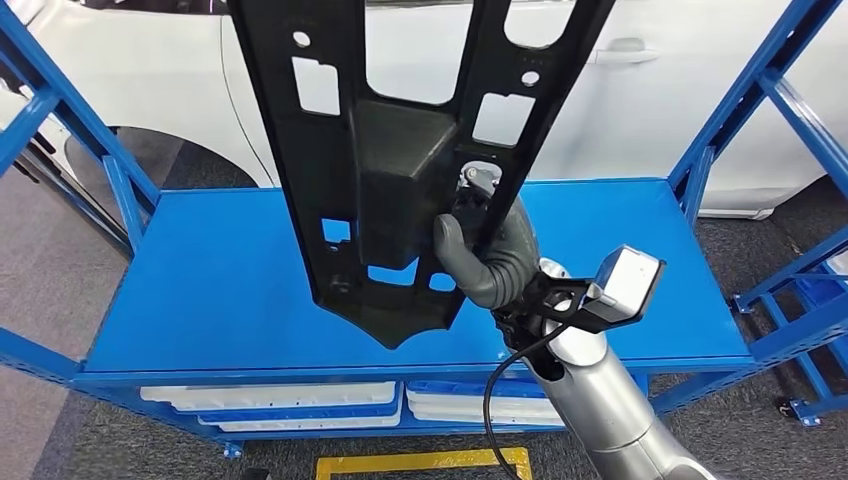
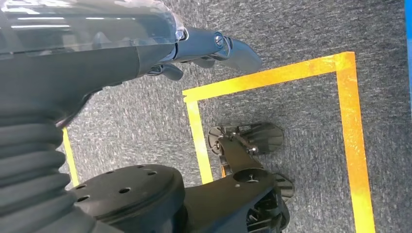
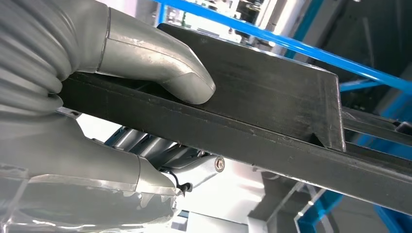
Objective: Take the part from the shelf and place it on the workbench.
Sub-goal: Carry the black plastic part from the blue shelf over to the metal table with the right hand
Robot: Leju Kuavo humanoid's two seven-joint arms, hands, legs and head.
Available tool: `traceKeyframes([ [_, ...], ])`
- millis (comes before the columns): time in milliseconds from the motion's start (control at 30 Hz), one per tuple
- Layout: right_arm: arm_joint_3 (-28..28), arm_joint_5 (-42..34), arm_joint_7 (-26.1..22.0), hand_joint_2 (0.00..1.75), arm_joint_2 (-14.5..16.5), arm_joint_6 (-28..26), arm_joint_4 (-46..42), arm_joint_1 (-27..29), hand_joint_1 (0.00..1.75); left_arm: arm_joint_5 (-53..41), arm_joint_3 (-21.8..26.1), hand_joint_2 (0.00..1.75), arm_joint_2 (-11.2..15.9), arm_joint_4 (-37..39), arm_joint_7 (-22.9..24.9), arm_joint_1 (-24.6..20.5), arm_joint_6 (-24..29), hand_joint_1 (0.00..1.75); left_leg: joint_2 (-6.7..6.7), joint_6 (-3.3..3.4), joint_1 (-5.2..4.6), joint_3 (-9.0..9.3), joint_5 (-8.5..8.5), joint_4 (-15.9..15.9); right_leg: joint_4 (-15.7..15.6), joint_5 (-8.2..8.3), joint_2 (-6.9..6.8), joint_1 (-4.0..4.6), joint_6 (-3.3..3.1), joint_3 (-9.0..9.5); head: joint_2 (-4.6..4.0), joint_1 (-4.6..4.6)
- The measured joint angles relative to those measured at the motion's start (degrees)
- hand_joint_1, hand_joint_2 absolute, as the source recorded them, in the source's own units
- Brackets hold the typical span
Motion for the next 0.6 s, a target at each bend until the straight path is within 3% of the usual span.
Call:
traceKeyframes([
  [67, 0.0, 0.1, 0.2, 1.75, 0.4, 0.1, -0.1, 0.4, 1.75, 0.0, 0.1, 1.75, 0.0, 0.0, 0.7, 0.0, 0.8, 0.0, 0.04, -0.38, 0.05, -3.16, -3.65, 7.3, 0.0, -0.04, -0.08, 0.06, -0.26, 0.06, 0.0, 0.01],
  [133, -0.1, 0.2, 0.3, 1.75, 0.5, 0.4, -0.1, 1.1, 1.75, 0.0, 0.3, 1.75, 0.0, 0.0, 1.8, 0.1, 1.8, 0.0, 0.05, -0.59, 0.09, -5.1, -4.63, 11.6, 0.0, -0.07, -0.08, 0.09, -0.29, 0.08, 0.0, 0.01],
  [167, -0.1, 0.1, 0.4, 1.75, 0.6, 0.6, -0.1, 1.4, 1.75, 0.1, 0.4, 1.75, 0.0, 0.0, 2.3, 0.1, 2.0, 0.0, 0.06, -0.6, 0.1, -4.63, -3.5, 10.6, 0.1, -0.08, -0.07, 0.09, -0.27, 0.1, 0.0, 0.01],
  [233, -0.1, 0.0, 0.5, 1.75, 0.6, 1.0, -0.1, 1.7, 1.75, 0.3, 0.7, 1.75, 0.0, 0.0, 3.1, 0.0, 2.3, 0.0, 0.07, -0.36, 0.11, -1.44, 0.2, 3.9, 0.4, -0.14, 0.0, 0.08, -0.11, 0.09, 0.01, 0.01],
  [300, -0.3, -0.1, 0.6, 1.75, 0.7, 1.1, -0.1, 1.8, 1.75, 0.5, 1.0, 1.75, 0.0, 0.0, 3.7, -0.2, 2.3, 0.0, 0.01, 0.13, -0.04, 1.4, 2.3, -2.1, 0.8, -0.17, 0.1, 0.28, 0.34, -0.14, 0.01, 0.0],
  [433, -0.6, -0.3, 0.7, 1.75, 0.7, 1.3, 0.3, 1.7, 1.75, 0.4, 1.2, 1.75, 0.0, 0.0, 4.3, -0.2, 1.7, 0.0, -0.08, 1.38, -0.12, 1.64, 3.05, -3.5, 1.1, -0.18, 0.08, 0.37, 1.54, -0.63, 0.0, 0.0],
  [500, -0.8, -0.3, 0.8, 1.75, 0.6, 1.4, 0.4, 1.6, 1.75, 0.4, 1.3, 1.75, 0.0, 0.0, 4.4, -0.2, 1.5, 0.0, 0.06, 2.23, 0.09, 1.28, 3.67, -3.9, 3.8, -2.87, 0.05, 0.29, 2.06, -1.63, 0.0, 0.01],
  [600, -1.0, 0.1, 1.1, 1.75, 0.6, 1.3, 0.5, 1.5, 1.75, 0.3, 1.3, 1.75, 0.0, 0.0, 4.5, -0.2, 1.1, 0.0, 0.23, 2.77, -0.08, 0.14, 4.55, -3.8, 14.2, -9.49, 0.01, 0.15, 2.47, -4.92, 0.0, 0.01],
])
